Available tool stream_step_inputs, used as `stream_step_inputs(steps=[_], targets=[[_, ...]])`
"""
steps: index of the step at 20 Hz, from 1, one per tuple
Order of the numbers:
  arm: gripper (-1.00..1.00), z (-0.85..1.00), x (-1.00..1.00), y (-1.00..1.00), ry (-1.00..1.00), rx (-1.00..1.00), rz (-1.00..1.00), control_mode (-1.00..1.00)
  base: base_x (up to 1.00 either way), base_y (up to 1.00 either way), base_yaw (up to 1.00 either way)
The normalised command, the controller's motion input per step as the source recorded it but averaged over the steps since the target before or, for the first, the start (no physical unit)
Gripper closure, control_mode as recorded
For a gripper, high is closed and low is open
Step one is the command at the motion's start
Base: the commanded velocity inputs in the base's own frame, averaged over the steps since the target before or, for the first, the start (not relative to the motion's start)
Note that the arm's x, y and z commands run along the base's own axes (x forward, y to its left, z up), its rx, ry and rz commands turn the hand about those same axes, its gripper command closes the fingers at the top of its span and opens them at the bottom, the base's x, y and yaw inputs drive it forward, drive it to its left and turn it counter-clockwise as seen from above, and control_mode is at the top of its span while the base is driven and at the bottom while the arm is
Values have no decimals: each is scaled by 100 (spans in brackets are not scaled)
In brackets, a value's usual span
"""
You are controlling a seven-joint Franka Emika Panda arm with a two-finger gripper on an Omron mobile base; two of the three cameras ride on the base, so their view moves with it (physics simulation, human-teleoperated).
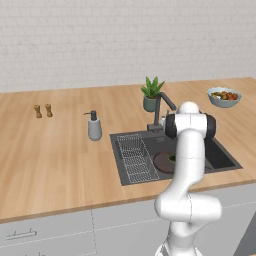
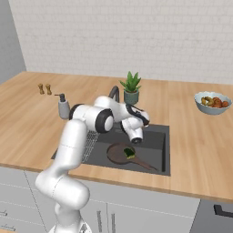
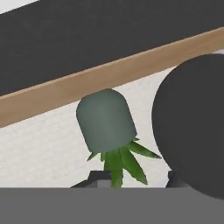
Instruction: Pick the pan and sponge and place them into the sink. Then turn on the water.
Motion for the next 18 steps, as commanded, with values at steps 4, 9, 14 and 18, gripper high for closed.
stream_step_inputs(steps=[4, 9, 14, 18], targets=[[100, 57, 11, -100, 3, 33, -2, -100, 0, 0, 0], [100, 92, 0, -99, 0, 37, 0, -100, 0, 0, 0], [100, 100, -4, -93, 0, 36, 4, -100, 0, 0, 0], [100, 99, -20, -80, 0, 32, 3, -100, 0, 0, 0]])
